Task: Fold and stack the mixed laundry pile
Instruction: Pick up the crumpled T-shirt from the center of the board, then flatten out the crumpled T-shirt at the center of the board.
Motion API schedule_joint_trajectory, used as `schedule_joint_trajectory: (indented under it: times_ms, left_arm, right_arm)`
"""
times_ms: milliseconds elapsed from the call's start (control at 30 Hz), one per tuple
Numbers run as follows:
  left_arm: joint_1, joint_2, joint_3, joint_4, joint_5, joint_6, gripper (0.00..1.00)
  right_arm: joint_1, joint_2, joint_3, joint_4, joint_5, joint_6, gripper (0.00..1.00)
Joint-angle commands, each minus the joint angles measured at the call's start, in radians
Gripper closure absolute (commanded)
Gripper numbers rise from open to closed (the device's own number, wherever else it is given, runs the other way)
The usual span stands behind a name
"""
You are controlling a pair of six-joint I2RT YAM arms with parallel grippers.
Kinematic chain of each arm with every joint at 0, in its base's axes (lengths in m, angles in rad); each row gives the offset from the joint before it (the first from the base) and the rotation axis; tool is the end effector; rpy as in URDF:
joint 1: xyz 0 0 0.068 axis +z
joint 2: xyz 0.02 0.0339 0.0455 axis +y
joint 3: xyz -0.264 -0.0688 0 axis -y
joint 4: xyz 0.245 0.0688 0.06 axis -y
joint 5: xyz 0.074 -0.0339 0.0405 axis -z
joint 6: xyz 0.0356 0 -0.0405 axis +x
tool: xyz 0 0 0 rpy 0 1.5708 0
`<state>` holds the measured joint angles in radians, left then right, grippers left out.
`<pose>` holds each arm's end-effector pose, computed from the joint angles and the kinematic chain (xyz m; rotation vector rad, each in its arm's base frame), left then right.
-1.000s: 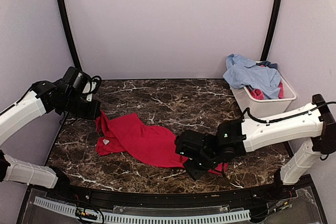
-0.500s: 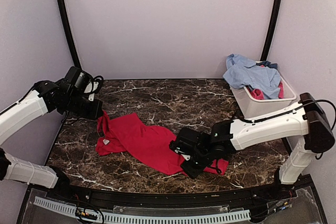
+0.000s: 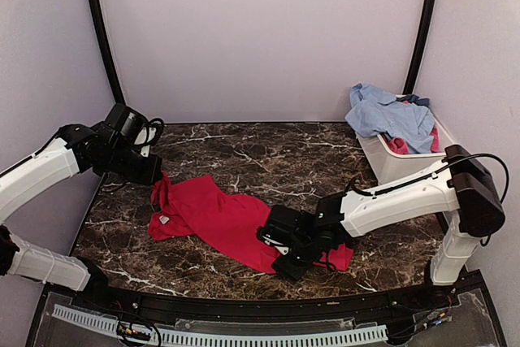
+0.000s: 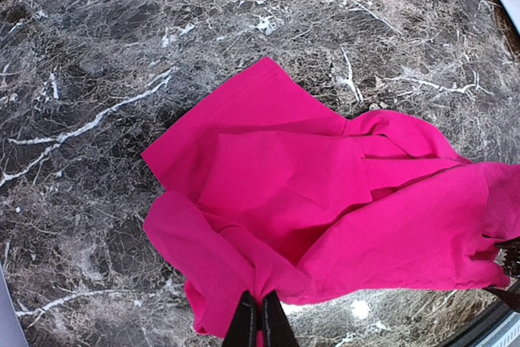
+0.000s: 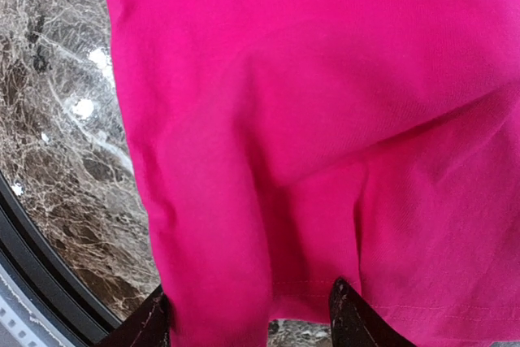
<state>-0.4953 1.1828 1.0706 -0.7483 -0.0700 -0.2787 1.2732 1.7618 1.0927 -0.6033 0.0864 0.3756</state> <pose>0.2138 -0.1127 0.3070 0.2328 2.4349 -0.2630 0.1002 0.3162 0.1632 -1.2272 2.5912 0.2322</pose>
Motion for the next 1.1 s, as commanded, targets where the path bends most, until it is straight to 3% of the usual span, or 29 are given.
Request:
schedule_joint_trajectory:
  times_ms: [0, 267, 400, 600, 767, 933, 1067]
  left_arm:
    - [0.006, 0.001, -0.002, 0.017, -0.008, 0.014, 1.00]
    - [0.006, -0.009, -0.005, 0.005, -0.023, 0.007, 1.00]
    - [0.006, -0.032, -0.003, -0.021, -0.029, -0.004, 1.00]
    - [0.006, -0.141, 0.021, -0.090, -0.045, -0.007, 1.00]
    - [0.006, -0.206, 0.097, -0.135, -0.115, -0.013, 1.00]
    - [0.007, -0.153, 0.180, -0.069, -0.227, -0.021, 1.00]
    - [0.066, -0.016, 0.275, 0.068, -0.245, -0.019, 1.00]
  right_arm:
    - [-0.005, 0.030, 0.018, -0.008, 0.041, -0.021, 0.42]
    - [0.018, -0.038, 0.036, -0.089, 0.078, -0.005, 0.75]
    - [0.022, -0.097, 0.086, -0.170, 0.104, -0.002, 1.00]
    - [0.013, -0.272, 0.165, -0.308, 0.215, 0.019, 1.00]
    - [-0.081, -0.419, 0.254, -0.354, 0.347, -0.016, 1.00]
    - [-0.270, -0.481, 0.322, -0.229, 0.415, -0.175, 1.00]
    - [-0.450, -0.447, 0.389, -0.008, 0.323, -0.320, 1.00]
